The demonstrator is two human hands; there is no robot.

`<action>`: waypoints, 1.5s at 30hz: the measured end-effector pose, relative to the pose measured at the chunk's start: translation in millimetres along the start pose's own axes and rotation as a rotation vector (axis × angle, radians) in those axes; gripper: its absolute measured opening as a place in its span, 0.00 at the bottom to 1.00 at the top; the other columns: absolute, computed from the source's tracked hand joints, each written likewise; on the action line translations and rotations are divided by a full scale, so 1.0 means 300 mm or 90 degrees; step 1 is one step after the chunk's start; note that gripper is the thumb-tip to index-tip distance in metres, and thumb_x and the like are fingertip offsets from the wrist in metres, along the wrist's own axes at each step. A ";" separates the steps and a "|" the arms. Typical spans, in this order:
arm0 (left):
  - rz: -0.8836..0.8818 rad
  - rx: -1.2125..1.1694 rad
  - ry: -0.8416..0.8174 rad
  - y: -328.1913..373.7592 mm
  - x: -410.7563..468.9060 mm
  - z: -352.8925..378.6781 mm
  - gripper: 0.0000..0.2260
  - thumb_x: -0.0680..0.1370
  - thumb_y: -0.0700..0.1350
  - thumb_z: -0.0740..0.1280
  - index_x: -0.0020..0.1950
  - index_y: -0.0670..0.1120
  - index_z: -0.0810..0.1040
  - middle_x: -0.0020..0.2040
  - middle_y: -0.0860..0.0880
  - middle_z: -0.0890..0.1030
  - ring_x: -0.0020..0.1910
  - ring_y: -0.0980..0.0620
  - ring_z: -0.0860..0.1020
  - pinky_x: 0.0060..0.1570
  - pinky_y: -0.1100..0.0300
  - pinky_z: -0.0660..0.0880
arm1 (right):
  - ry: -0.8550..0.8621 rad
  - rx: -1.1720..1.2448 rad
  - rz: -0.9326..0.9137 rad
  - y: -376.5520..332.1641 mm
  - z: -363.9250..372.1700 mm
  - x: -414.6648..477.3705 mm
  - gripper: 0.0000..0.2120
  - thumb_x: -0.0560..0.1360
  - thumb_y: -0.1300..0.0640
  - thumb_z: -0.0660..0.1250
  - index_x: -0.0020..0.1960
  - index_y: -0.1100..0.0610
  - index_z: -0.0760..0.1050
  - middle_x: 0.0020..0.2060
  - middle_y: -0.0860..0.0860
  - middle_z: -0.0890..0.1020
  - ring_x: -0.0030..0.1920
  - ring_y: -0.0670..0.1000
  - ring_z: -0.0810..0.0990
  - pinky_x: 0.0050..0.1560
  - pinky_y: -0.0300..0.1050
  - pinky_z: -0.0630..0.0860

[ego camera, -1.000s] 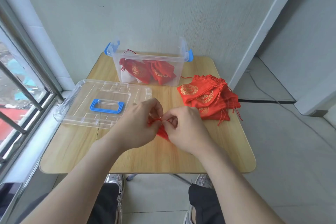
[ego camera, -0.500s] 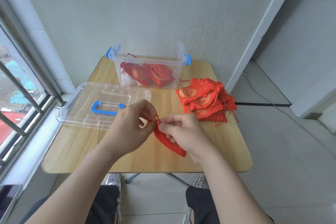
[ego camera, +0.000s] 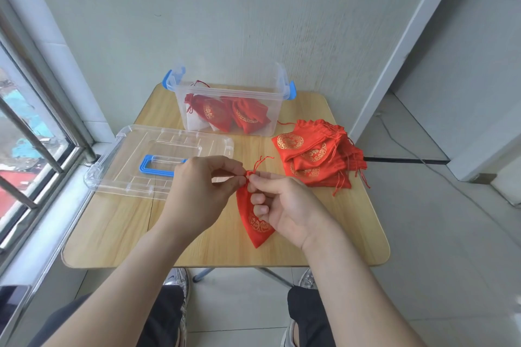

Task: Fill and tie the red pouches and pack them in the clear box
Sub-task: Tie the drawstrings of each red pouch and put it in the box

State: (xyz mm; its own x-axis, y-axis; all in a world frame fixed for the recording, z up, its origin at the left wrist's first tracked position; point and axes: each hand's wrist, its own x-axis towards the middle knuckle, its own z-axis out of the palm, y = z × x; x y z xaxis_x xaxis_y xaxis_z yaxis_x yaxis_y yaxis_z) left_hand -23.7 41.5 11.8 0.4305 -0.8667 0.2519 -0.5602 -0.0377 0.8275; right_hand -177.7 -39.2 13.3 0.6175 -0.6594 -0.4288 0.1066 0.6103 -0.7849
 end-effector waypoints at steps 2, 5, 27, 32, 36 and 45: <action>0.014 0.007 -0.006 -0.001 0.000 -0.001 0.06 0.76 0.42 0.79 0.50 0.51 0.88 0.51 0.61 0.87 0.51 0.67 0.84 0.53 0.66 0.81 | 0.009 0.003 -0.003 -0.002 -0.003 0.005 0.02 0.80 0.67 0.69 0.52 0.62 0.80 0.36 0.52 0.78 0.32 0.46 0.72 0.31 0.38 0.66; 0.037 0.024 -0.023 -0.003 -0.004 0.000 0.05 0.77 0.44 0.78 0.52 0.50 0.89 0.55 0.60 0.86 0.53 0.68 0.83 0.50 0.72 0.78 | 0.025 -0.010 -0.004 0.004 -0.013 0.012 0.02 0.80 0.67 0.70 0.51 0.63 0.81 0.36 0.52 0.78 0.31 0.46 0.72 0.30 0.38 0.66; -0.135 -0.002 -0.167 0.019 0.018 -0.028 0.16 0.85 0.46 0.58 0.45 0.42 0.81 0.47 0.50 0.81 0.47 0.52 0.79 0.49 0.59 0.74 | 0.122 -0.266 -0.092 0.016 -0.019 -0.001 0.03 0.78 0.60 0.75 0.50 0.57 0.87 0.32 0.50 0.79 0.32 0.48 0.74 0.35 0.40 0.73; -0.063 0.085 -0.097 0.006 0.005 -0.013 0.15 0.87 0.48 0.57 0.47 0.46 0.78 0.43 0.52 0.81 0.44 0.59 0.76 0.41 0.69 0.69 | 0.142 -0.277 -0.103 0.022 -0.015 -0.005 0.03 0.77 0.59 0.76 0.50 0.56 0.87 0.32 0.50 0.81 0.33 0.47 0.76 0.38 0.41 0.75; -0.065 0.005 -0.028 0.015 0.009 -0.008 0.20 0.89 0.52 0.54 0.45 0.47 0.79 0.37 0.50 0.83 0.41 0.56 0.79 0.45 0.57 0.74 | 0.143 -0.275 -0.098 0.024 -0.011 -0.007 0.03 0.76 0.58 0.77 0.50 0.55 0.87 0.33 0.51 0.82 0.35 0.48 0.77 0.39 0.42 0.76; 0.027 0.033 -0.107 0.024 -0.006 0.006 0.18 0.83 0.63 0.59 0.50 0.50 0.76 0.32 0.50 0.83 0.35 0.53 0.81 0.37 0.61 0.74 | 0.123 -0.293 -0.101 0.025 -0.006 -0.013 0.04 0.76 0.55 0.77 0.49 0.55 0.89 0.33 0.50 0.82 0.35 0.48 0.77 0.39 0.41 0.75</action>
State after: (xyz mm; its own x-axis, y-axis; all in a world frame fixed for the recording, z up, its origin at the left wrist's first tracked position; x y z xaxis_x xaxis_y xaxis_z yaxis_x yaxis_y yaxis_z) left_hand -29.8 42.0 16.5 0.2828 -0.9391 0.1952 -0.6128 -0.0203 0.7900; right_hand -180.8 -32.9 8.2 0.4620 -0.8233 -0.3299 -0.1933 0.2695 -0.9434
